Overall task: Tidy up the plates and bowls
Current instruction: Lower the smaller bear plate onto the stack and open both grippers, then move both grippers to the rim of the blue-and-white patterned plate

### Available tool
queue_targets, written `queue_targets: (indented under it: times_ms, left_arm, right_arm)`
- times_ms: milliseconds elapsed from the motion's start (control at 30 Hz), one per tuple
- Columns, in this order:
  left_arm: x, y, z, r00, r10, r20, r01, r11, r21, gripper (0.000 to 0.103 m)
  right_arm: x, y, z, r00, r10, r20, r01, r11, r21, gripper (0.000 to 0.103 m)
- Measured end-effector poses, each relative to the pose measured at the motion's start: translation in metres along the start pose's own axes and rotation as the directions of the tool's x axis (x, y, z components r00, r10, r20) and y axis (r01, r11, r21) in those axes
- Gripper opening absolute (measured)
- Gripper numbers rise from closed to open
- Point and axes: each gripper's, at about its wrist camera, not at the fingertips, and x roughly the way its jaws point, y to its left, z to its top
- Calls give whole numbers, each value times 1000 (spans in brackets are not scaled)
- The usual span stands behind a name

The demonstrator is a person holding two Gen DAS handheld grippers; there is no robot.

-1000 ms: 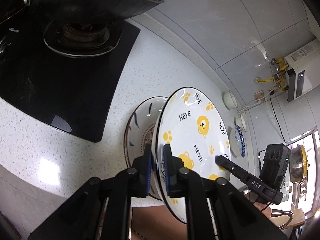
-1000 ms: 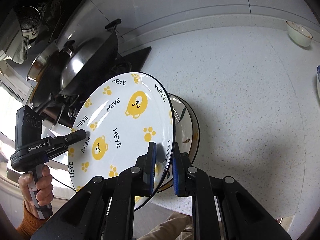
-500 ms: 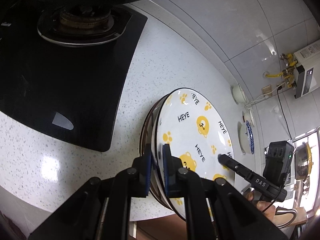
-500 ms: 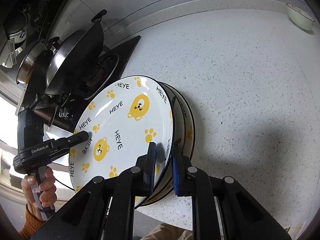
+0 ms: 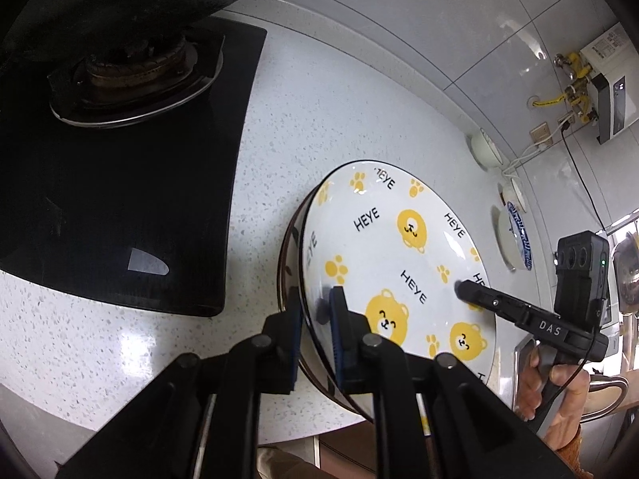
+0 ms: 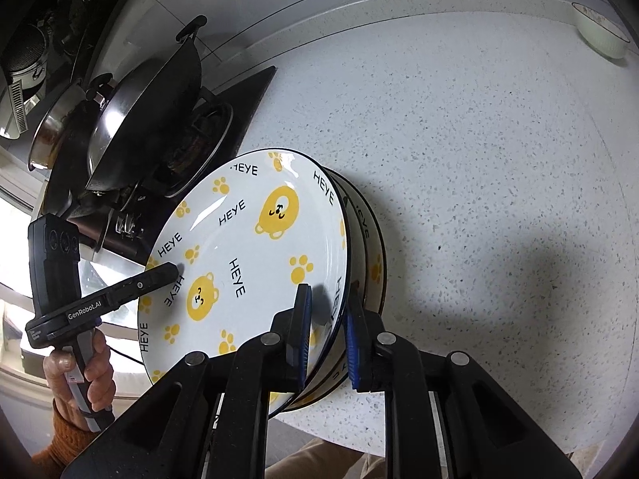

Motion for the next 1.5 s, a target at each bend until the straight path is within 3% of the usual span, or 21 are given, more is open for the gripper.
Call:
queue_targets:
  times_ms: [433,733,800,933,967,1067,1133,1233,1333,1500]
  left_arm:
    - [2,13,8,996,-79,-50,77,996,-51,13]
    - [2,20,13,993,-114,-32,112,991,-76,17]
    - [0,22,16,991,-133,-28,131,988,-77,21]
    - [-4,20,16,992,-123,-29,121,992,-43,22]
    - [-7,20,16,994,-109,-22,109,993,-34,28]
    - [-25,25,14,999,-39,37,39,999,-4,30]
    - [-37,27,14,996,-65,69,65,998,-6,32]
    - [-58,27,12,987,-81,138,83,997,-6,42]
    - [-79,17,9,966,-143,217,148,989,-8,52]
    - [-83,-34,3,934,-262,245,258,965,48,61]
  right_arm:
    - [-3,-6,5,998,41,-51,-39,998,40,18]
    - [-6,3,8,994,24,-106,-21,999,27,33]
    - [-13,6,11,995,-27,-97,28,1000,4,50]
    - [-24,4,14,996,-38,-78,38,999,0,50]
    - [-26,4,14,996,-51,-72,50,999,-7,50]
    - [-38,3,14,998,-47,-37,47,999,-2,50]
    - [-53,0,13,999,-35,3,35,999,3,54]
    - [-79,-9,10,997,-34,71,32,999,20,61]
    - [-114,-28,4,989,-55,136,47,997,64,64]
    - [-180,-73,-6,957,-138,255,100,982,158,75]
